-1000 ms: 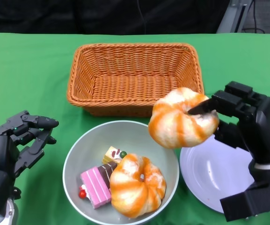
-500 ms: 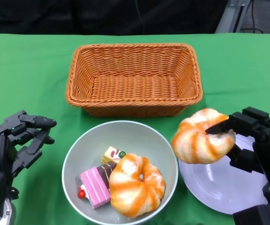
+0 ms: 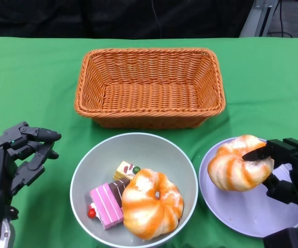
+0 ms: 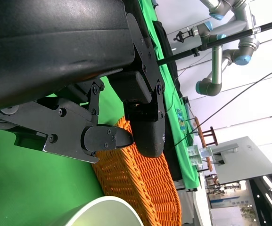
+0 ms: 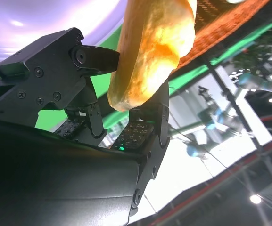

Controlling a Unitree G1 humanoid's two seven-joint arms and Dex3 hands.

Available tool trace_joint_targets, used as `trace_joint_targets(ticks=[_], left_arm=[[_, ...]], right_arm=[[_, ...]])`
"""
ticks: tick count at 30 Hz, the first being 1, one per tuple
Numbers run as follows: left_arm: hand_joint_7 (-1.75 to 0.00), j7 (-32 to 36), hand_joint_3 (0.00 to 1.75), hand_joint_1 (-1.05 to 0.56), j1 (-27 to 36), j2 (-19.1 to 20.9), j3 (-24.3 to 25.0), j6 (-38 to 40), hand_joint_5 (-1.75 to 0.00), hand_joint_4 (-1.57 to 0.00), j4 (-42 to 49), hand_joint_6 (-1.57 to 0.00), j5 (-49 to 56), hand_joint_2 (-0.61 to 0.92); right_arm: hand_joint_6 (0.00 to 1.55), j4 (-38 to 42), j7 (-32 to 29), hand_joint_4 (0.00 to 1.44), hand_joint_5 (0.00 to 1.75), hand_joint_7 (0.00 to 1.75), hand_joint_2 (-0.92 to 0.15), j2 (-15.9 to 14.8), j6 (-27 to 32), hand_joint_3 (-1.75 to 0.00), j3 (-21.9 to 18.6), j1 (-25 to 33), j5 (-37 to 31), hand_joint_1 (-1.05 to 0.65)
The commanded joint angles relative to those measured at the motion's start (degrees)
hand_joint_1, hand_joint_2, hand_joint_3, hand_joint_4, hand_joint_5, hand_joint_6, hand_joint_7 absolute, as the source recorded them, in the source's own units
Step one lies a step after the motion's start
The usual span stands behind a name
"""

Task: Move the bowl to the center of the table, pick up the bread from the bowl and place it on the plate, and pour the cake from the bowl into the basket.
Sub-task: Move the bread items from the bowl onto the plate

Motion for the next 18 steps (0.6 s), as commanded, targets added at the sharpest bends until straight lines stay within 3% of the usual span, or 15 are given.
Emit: trace_joint_targets(ticks=[1,13,15,18], left_arm=[[-0.83,-0.5,0.38,-0.08,0.6,1.1,0.5,-0.3,-1.35,-0.76,0.3,-0.94,-0.8,0.92],[-0.82,-1.0,0.39,-0.08,0.6,1.0,0.7,-0.2,-1.36,-0.77,0.0,-0.95,-1.1,0.92],[-0.82,-0.4,0.40,-0.08,0.6,1.1,0.5,-0.6,-1.36,-0.77,0.1,-0.95,-0.6,0.92],[-0.82,-0.6,0.40,-0.08,0.6,1.1,0.5,-0.8,-1.35,-0.77,0.2,-0.95,-0.7,0.92]], right_arm=[[0.94,0.5,-0.5,0.84,1.40,0.84,-0.55,-0.3,0.8,-0.64,-0.1,-0.8,0.5,-0.02],[1.04,4.4,-3.3,0.90,1.37,0.65,-0.62,-0.6,3.5,-0.48,2.9,-2.3,-2.2,-0.01],[1.04,4.4,-0.4,0.90,1.34,0.62,-0.63,-0.9,4.1,-0.47,3.2,-2.2,-1.5,0.01],[1.10,3.1,5.8,0.95,1.09,0.42,-0.67,-2.0,4.7,-0.37,3.7,-1.6,-0.2,0.00]])
